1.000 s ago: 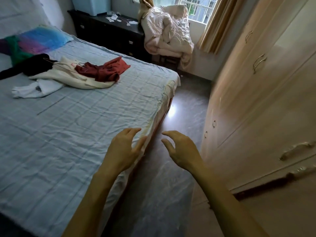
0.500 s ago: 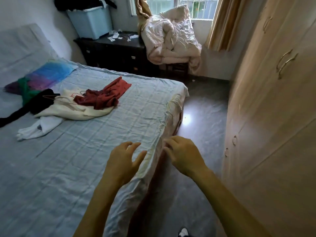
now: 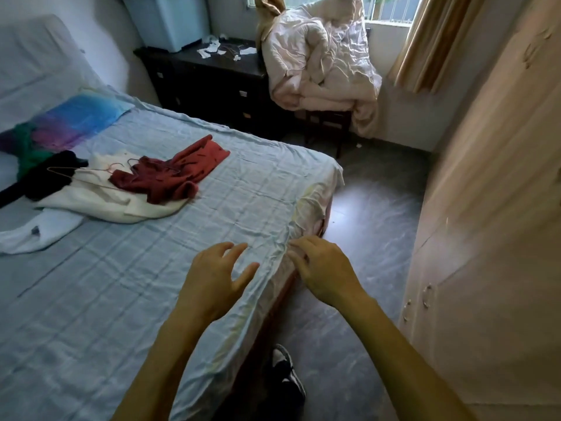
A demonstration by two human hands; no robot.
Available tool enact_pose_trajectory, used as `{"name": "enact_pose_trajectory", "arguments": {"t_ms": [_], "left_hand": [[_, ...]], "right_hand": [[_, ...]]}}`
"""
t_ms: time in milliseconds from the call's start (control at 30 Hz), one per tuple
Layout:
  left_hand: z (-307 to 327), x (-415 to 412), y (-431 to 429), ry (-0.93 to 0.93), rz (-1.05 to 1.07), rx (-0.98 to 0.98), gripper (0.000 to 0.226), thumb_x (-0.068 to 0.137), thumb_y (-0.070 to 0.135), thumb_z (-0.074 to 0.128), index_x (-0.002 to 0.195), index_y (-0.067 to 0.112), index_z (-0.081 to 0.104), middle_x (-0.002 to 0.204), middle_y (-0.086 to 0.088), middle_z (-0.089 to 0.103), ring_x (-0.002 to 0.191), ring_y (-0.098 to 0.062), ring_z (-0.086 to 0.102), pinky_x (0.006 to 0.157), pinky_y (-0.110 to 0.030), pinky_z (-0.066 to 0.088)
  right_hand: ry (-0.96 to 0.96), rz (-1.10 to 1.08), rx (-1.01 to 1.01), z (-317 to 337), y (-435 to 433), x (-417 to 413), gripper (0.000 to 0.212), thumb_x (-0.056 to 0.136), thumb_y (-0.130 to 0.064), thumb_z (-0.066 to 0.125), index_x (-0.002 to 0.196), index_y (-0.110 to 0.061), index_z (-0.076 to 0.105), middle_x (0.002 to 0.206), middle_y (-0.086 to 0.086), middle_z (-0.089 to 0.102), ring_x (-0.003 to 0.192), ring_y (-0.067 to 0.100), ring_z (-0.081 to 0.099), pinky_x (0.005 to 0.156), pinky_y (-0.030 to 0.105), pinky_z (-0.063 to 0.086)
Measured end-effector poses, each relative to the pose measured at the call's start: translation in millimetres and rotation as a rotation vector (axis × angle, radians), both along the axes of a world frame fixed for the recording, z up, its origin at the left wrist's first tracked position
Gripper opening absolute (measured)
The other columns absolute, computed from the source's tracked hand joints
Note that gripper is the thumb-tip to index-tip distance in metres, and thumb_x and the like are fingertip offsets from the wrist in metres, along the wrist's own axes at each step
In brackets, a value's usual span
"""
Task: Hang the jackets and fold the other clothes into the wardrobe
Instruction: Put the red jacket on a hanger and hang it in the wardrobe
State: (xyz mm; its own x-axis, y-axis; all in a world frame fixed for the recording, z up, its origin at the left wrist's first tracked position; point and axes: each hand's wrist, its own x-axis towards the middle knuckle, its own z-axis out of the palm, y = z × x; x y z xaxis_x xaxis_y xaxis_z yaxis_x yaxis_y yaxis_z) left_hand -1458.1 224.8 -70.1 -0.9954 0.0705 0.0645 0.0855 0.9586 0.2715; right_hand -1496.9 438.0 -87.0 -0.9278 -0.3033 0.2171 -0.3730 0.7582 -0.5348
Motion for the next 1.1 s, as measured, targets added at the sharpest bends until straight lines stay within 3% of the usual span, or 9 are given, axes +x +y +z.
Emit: {"name": "enact_pose_trajectory", "arguments": {"t_ms": [333,567,767,967,1100], "left_hand": [[-27,-189,3,-0.021,0.089,0.152,0.076,0.082,0.068,0.024,0.13,0.018,0.054,0.128,-0.008,0.058,0.115,-0.025,0.054,0.098,-0.041,0.042],[-30,-272,1,-0.026,0.192,0.199,0.071,0.085,0.067,0.026,0.127,0.018,0.057,0.125,-0.005,0.06,0.113,-0.022,0.055,0.097,-0.04,0.044],[-37,-330,-5,-0.031,0.424,0.178,0.075,0.083,0.067,0.021,0.129,0.019,0.054,0.13,-0.004,0.057,0.118,-0.021,0.052,0.099,-0.037,0.039],[-39,-384,5,-0.058,0.693,0.181,0.053,0.094,0.053,0.04,0.133,0.02,0.05,0.135,-0.002,0.052,0.122,-0.019,0.048,0.102,-0.034,0.036],[-23,-414,13,-0.044,0.822,0.203,0.051,0.094,0.051,0.043,0.134,0.021,0.05,0.135,0.0,0.051,0.122,-0.017,0.047,0.102,-0.032,0.035]], "right_hand": [[-0.063,0.094,0.128,7,0,-201,0.031,0.096,-0.035,0.05,0.119,-0.019,0.064,0.119,0.001,0.064,0.106,0.021,0.058,0.091,0.033,0.043],[-0.126,0.201,0.111,-3,-20,-306,0.032,0.096,-0.037,0.049,0.121,-0.022,0.062,0.123,-0.001,0.062,0.11,0.018,0.056,0.095,0.03,0.043],[-0.147,0.438,0.105,-27,-54,-397,0.033,0.097,-0.036,0.048,0.122,-0.021,0.062,0.123,0.0,0.062,0.109,0.021,0.056,0.096,0.034,0.042],[-0.157,0.702,0.108,-36,-75,-488,0.034,0.098,-0.037,0.045,0.126,-0.022,0.057,0.126,-0.002,0.059,0.113,0.018,0.054,0.096,0.032,0.042],[-0.151,0.833,0.1,-27,-89,-539,0.033,0.097,-0.036,0.047,0.124,-0.022,0.059,0.123,-0.002,0.061,0.111,0.018,0.057,0.094,0.035,0.044]]}}
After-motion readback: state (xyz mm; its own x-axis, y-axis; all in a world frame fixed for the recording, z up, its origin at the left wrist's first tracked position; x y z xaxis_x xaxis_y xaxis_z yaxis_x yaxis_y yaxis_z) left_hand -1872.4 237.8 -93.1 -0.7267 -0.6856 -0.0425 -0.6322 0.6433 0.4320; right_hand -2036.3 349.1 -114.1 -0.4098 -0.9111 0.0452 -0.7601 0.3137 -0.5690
